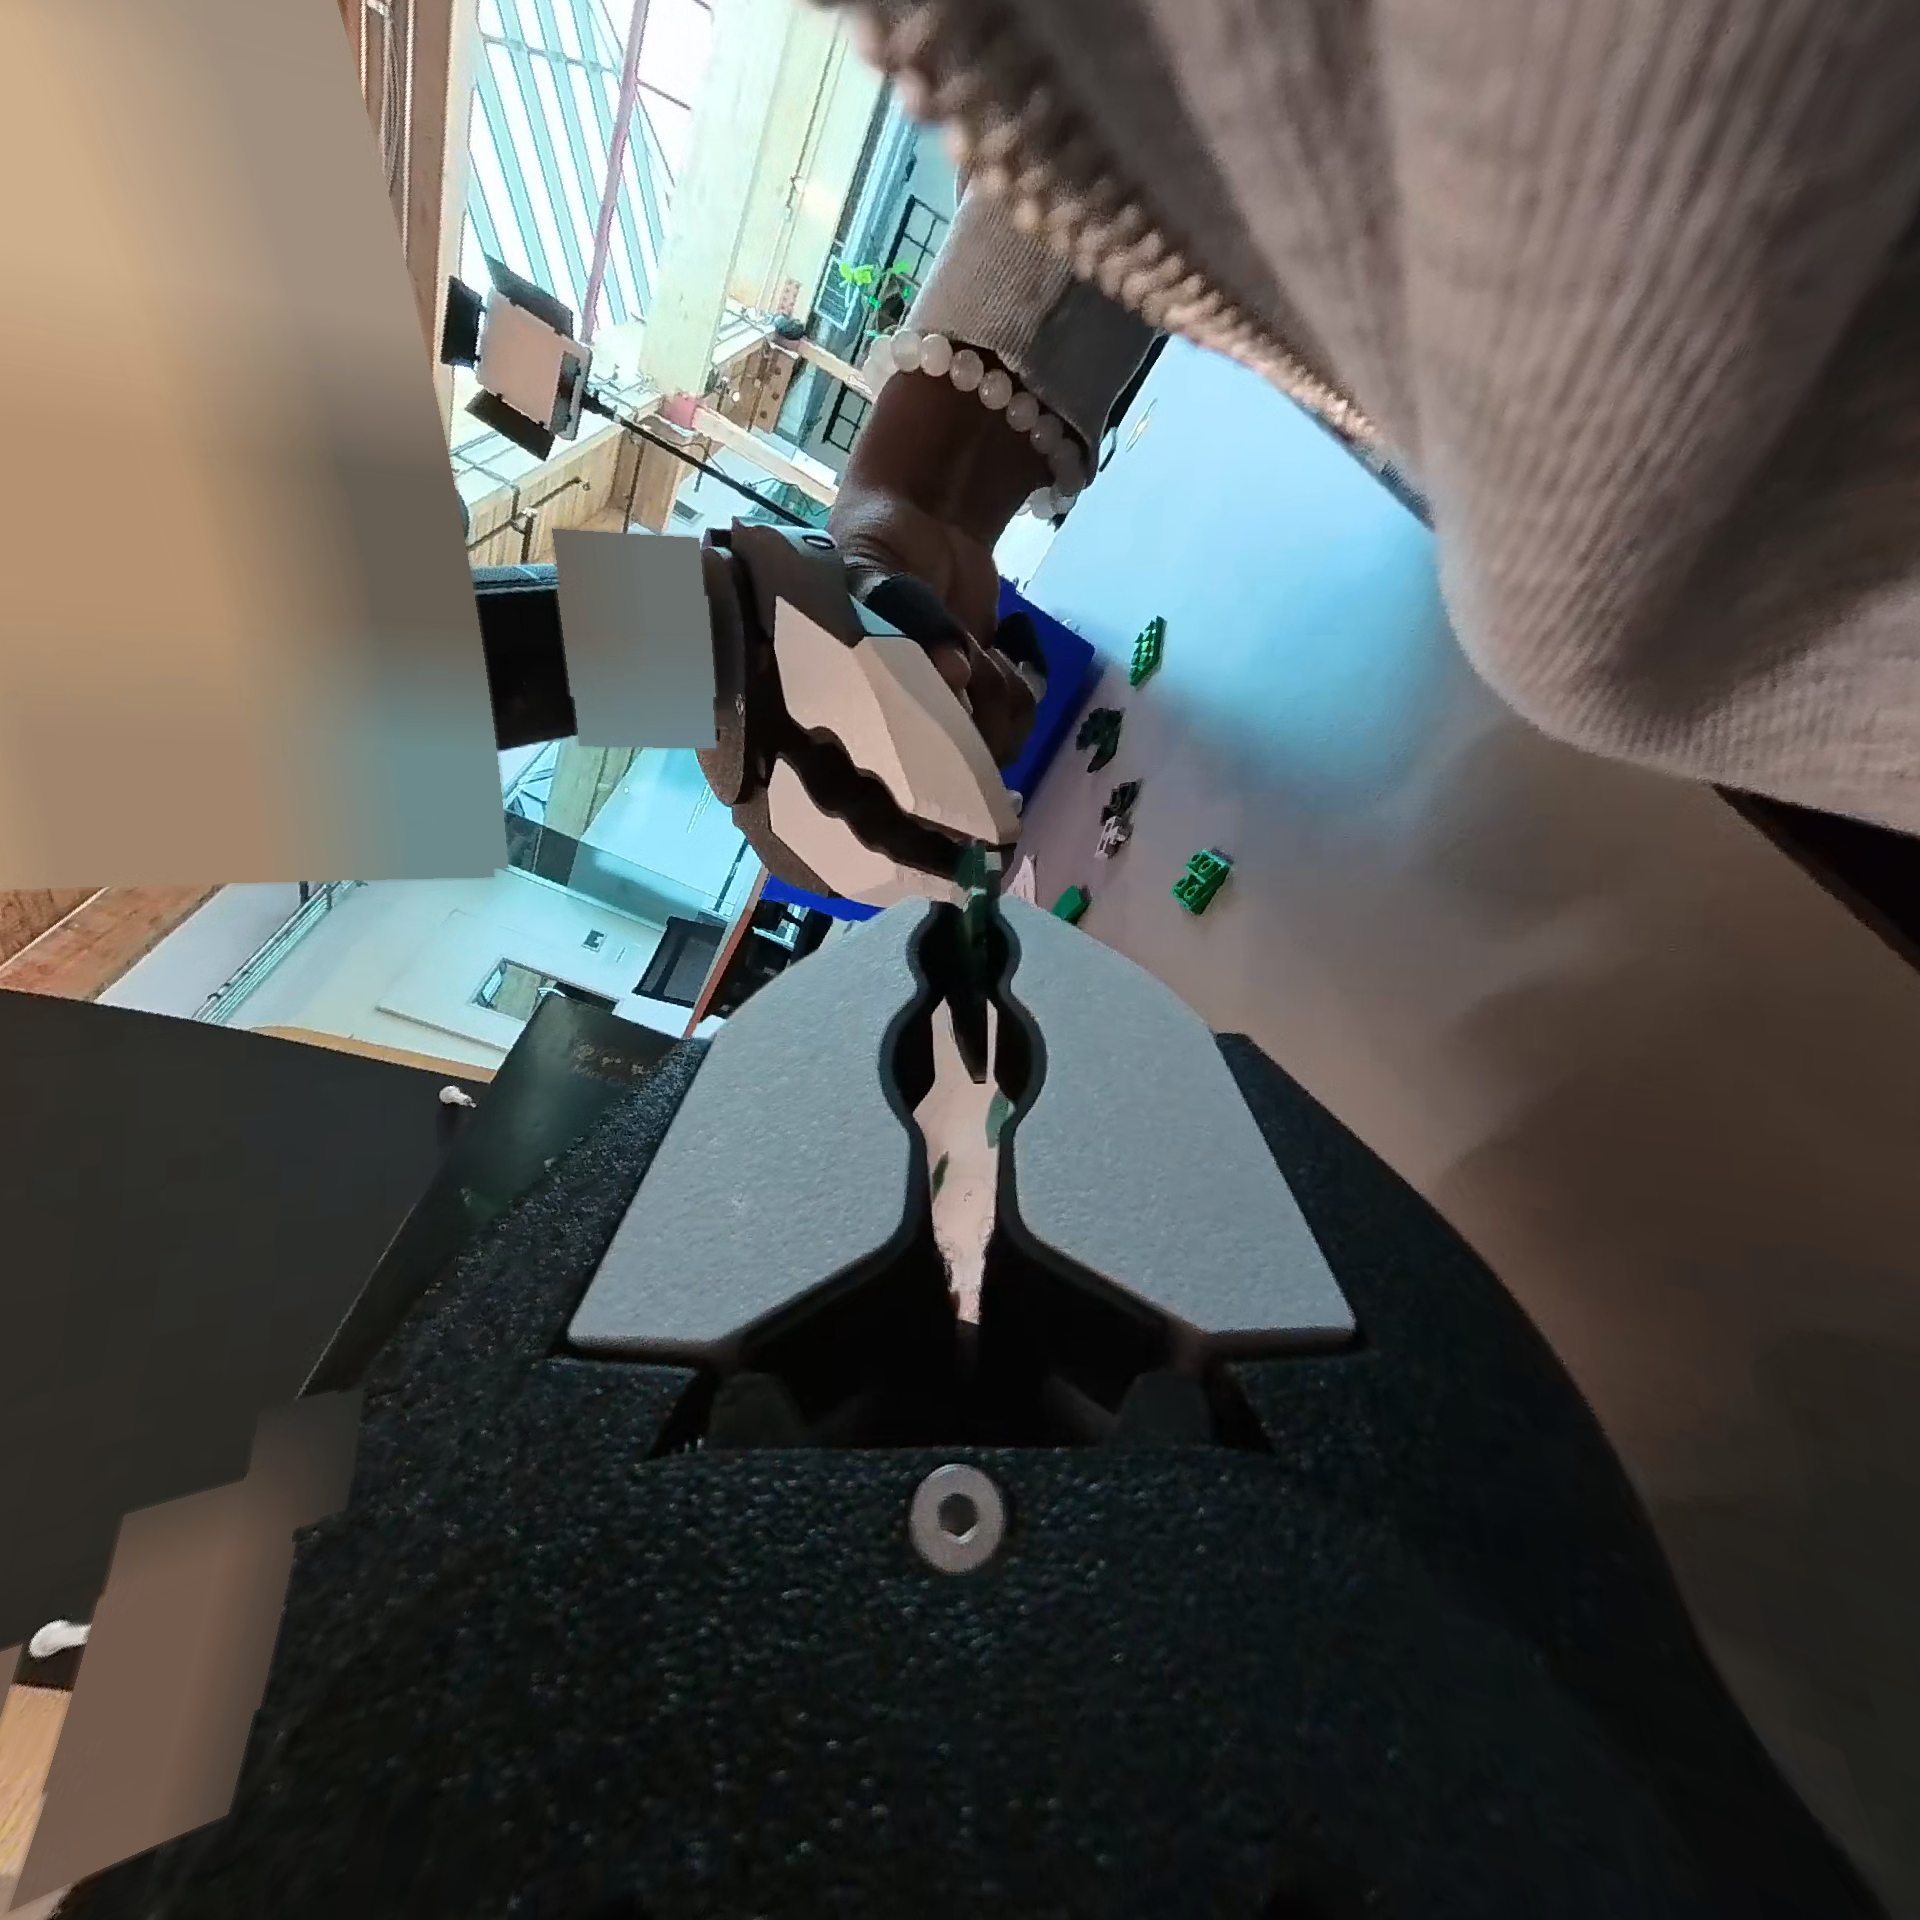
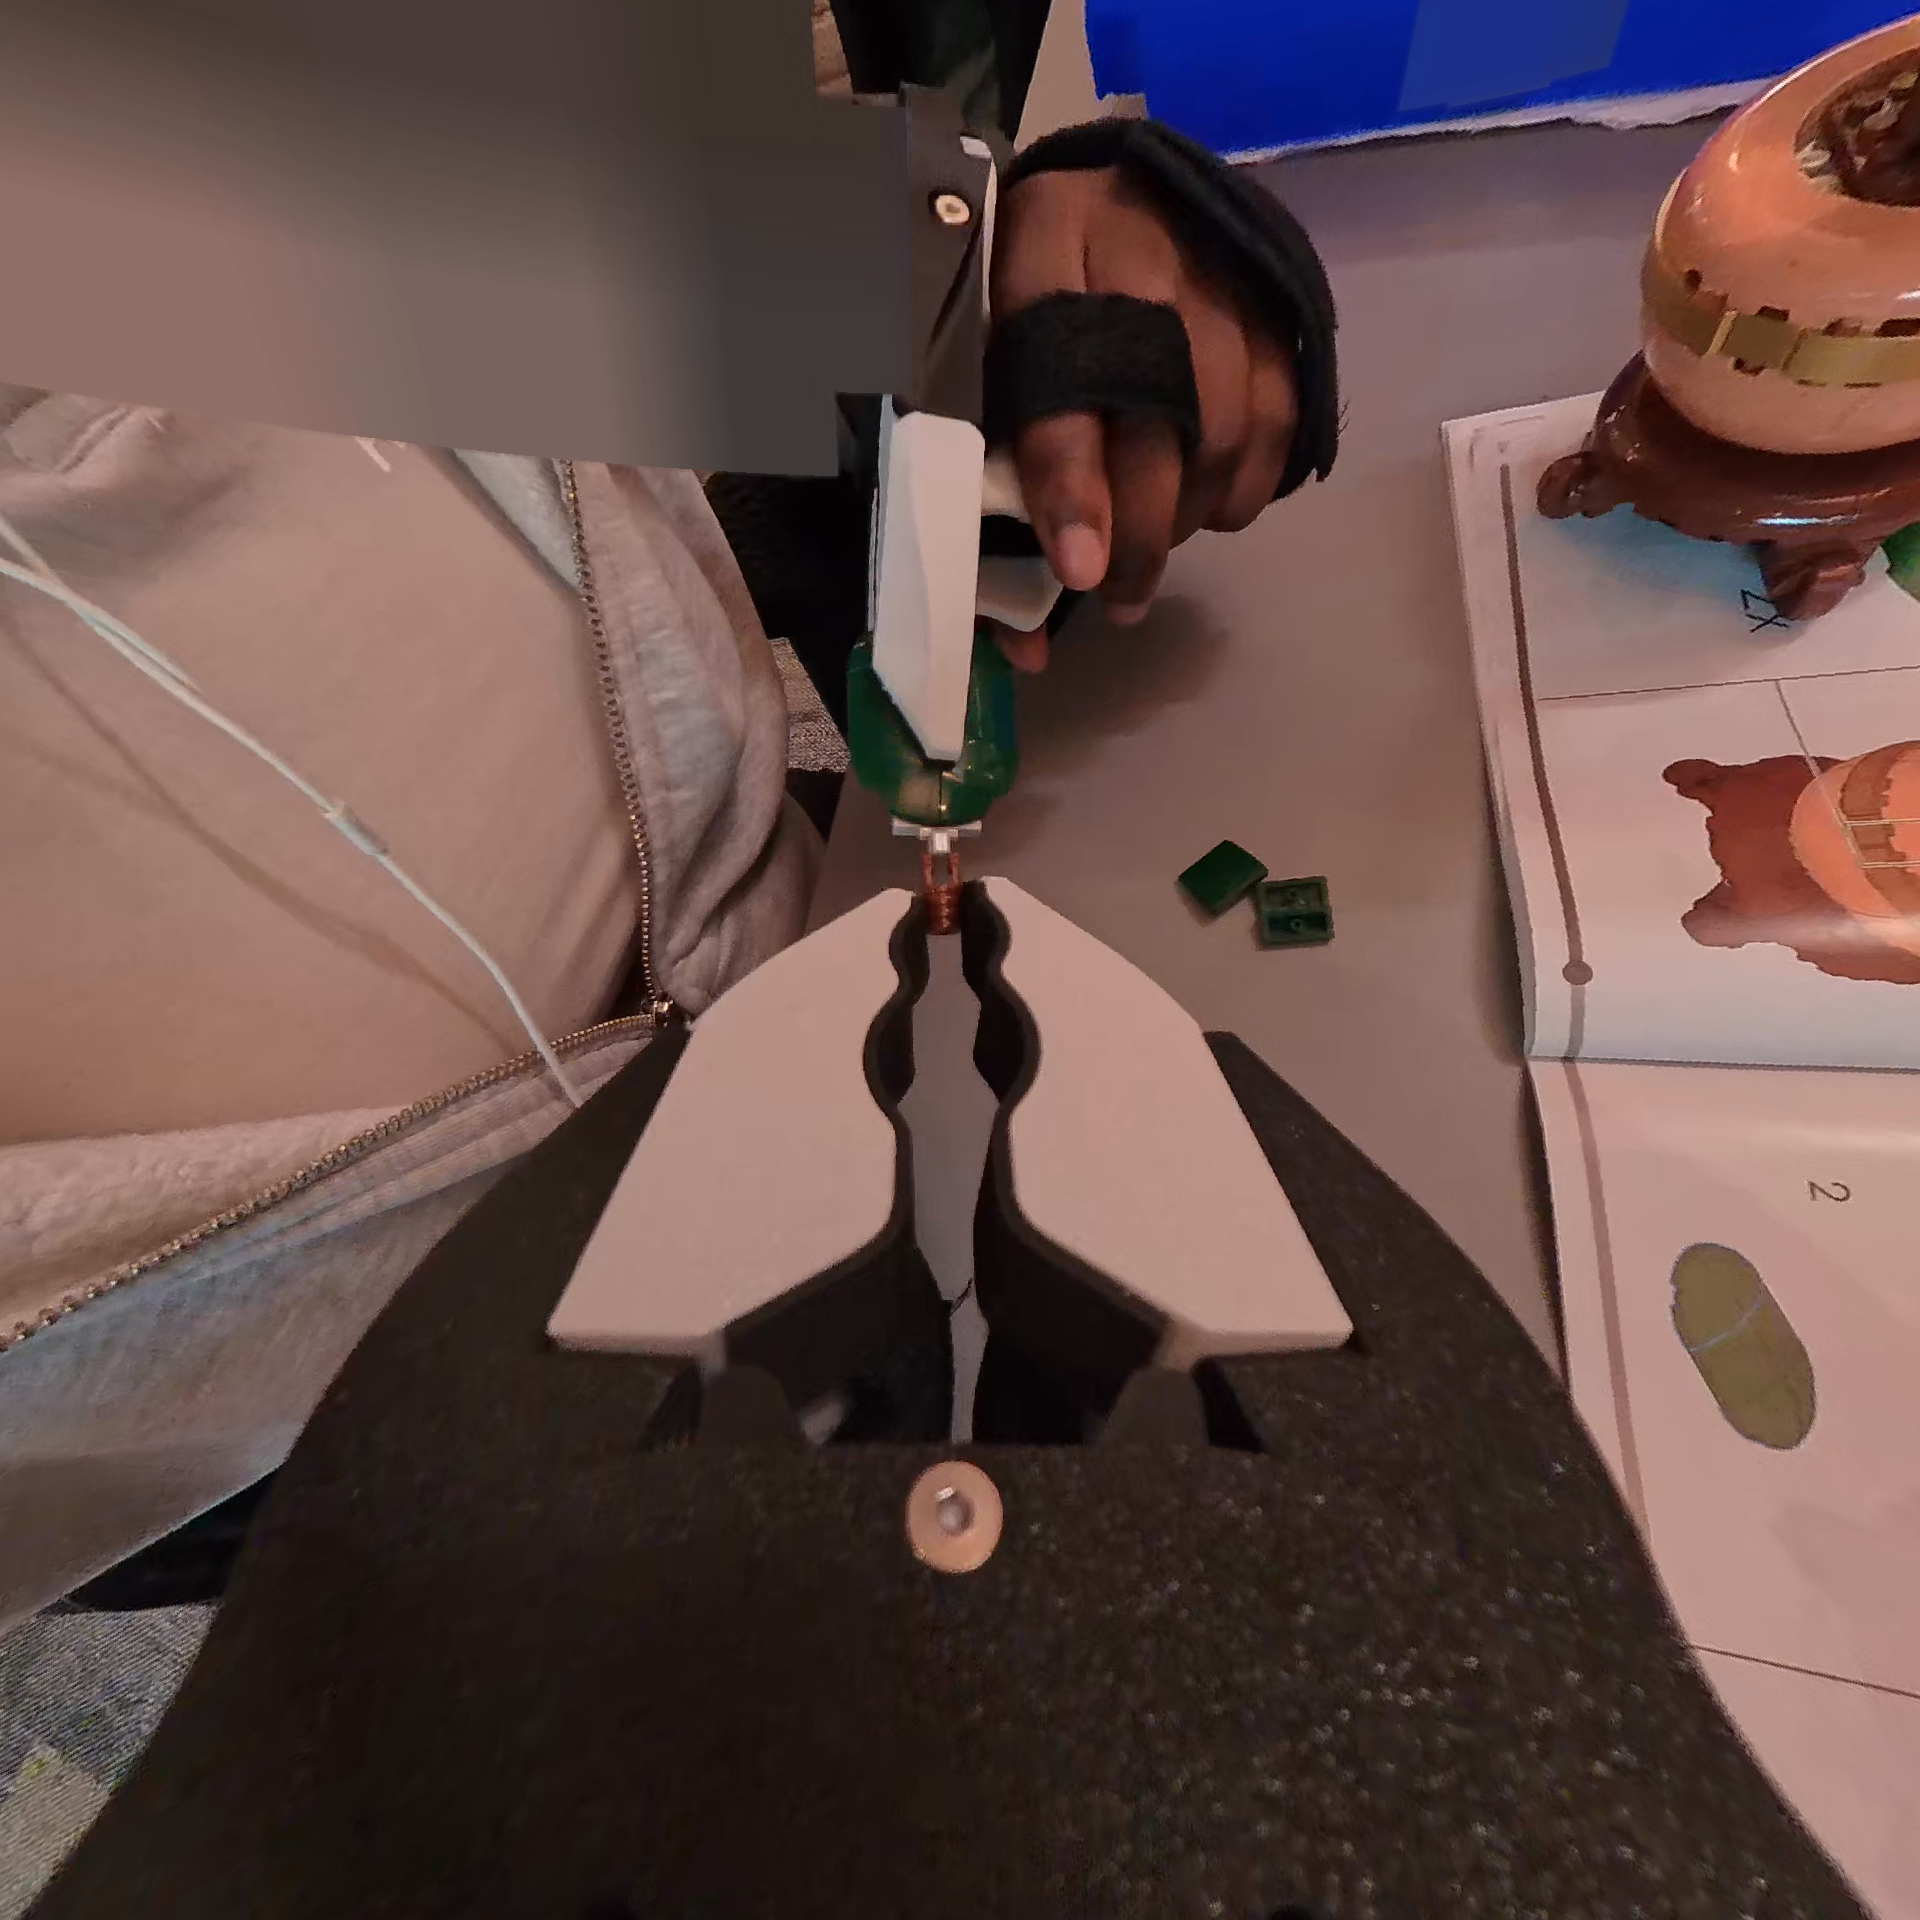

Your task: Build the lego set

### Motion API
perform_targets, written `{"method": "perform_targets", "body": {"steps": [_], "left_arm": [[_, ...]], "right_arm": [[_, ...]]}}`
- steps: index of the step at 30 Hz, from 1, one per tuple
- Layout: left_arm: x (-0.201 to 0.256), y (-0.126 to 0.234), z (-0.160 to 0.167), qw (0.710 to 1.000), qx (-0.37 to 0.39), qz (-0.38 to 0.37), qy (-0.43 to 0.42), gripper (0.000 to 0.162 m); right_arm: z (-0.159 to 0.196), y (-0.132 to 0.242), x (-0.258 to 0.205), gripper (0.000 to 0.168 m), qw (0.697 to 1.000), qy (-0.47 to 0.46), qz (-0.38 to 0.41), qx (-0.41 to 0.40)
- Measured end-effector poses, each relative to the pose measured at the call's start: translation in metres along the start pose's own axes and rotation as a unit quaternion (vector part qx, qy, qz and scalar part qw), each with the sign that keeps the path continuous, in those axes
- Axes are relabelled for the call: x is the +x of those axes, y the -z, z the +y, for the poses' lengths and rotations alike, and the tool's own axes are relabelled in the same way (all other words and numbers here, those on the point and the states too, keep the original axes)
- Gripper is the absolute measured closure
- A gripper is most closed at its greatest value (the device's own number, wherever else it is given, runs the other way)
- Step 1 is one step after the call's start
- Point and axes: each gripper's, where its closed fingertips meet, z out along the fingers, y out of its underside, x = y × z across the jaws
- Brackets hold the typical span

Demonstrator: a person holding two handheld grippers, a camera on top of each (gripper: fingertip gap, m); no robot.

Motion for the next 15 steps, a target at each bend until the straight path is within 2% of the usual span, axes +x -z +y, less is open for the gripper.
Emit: {"method": "perform_targets", "body": {"steps": [15], "left_arm": [[0.013,-0.001,0.001,0.999,0.002,0.041,0.016,0.157]], "right_arm": [[0.012,-0.009,-0.002,0.163,0.998,-0.052,-0.02,-0.006]]}}
